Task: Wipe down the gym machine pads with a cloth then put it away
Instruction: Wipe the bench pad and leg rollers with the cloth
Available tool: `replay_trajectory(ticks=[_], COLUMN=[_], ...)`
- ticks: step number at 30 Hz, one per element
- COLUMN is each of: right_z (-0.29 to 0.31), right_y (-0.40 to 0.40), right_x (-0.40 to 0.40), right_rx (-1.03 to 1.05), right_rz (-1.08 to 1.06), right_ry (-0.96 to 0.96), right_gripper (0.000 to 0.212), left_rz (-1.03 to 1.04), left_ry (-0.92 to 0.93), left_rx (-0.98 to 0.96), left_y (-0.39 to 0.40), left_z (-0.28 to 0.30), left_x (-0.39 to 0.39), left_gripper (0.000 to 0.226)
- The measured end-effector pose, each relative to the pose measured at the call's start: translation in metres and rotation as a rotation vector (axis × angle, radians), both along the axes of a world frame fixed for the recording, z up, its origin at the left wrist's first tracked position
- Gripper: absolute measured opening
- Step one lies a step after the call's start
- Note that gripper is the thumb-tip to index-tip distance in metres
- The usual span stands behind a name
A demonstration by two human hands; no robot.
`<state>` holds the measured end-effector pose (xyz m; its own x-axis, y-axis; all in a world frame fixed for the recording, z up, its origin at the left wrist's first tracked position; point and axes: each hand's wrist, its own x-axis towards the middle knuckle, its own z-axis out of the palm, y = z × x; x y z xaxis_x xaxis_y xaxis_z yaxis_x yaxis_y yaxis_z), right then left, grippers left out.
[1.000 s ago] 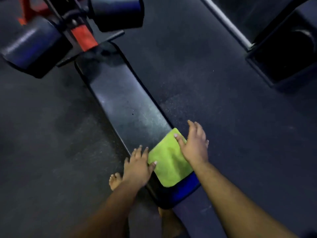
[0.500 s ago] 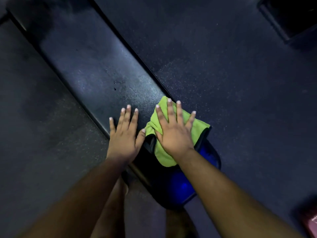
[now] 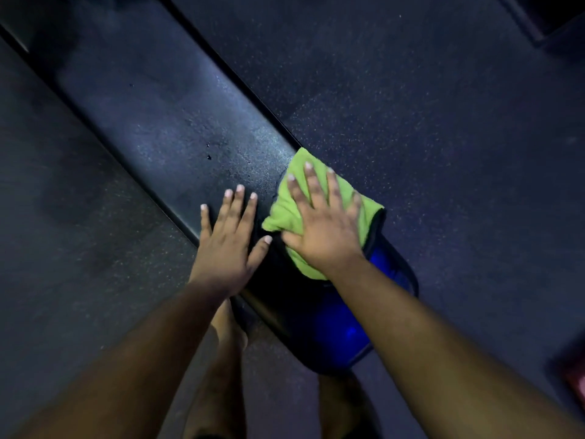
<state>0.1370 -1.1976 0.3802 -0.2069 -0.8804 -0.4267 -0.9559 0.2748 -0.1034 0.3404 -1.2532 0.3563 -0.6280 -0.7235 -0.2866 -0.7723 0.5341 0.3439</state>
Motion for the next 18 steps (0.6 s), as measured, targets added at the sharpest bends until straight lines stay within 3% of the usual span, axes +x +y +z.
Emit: replay_trajectory(ticks=[5, 12, 15, 18], right_z=[0.027, 0.002, 0.011, 0.031], right_y=[0.13, -0.001, 0.067, 0.155], right_x=[-0.022, -0.004, -0.022, -0.019], right_rx=[0.09, 0.043, 0.108, 0.183], right_rz=[-0.162, -0.162, -0.099, -0.318], right_ry=[0.076, -0.004, 0.068, 0.059], right_gripper=[0.11, 0.1, 0.106, 0.104], left_rz=[-0.144, -0.138, -0.162, -0.174], left_ry=[-0.166, -0.166, -0.217, -0.268], left_rx=[-0.019, 0.002, 0.078, 0.177], left_y=[0.014, 0.014, 0.01, 0.005], left_z=[0.002, -0.004, 0.005, 0.012], left_x=[-0.001, -0.002, -0.004, -0.009], left_gripper=[0.088, 0.092, 0.091, 0.09])
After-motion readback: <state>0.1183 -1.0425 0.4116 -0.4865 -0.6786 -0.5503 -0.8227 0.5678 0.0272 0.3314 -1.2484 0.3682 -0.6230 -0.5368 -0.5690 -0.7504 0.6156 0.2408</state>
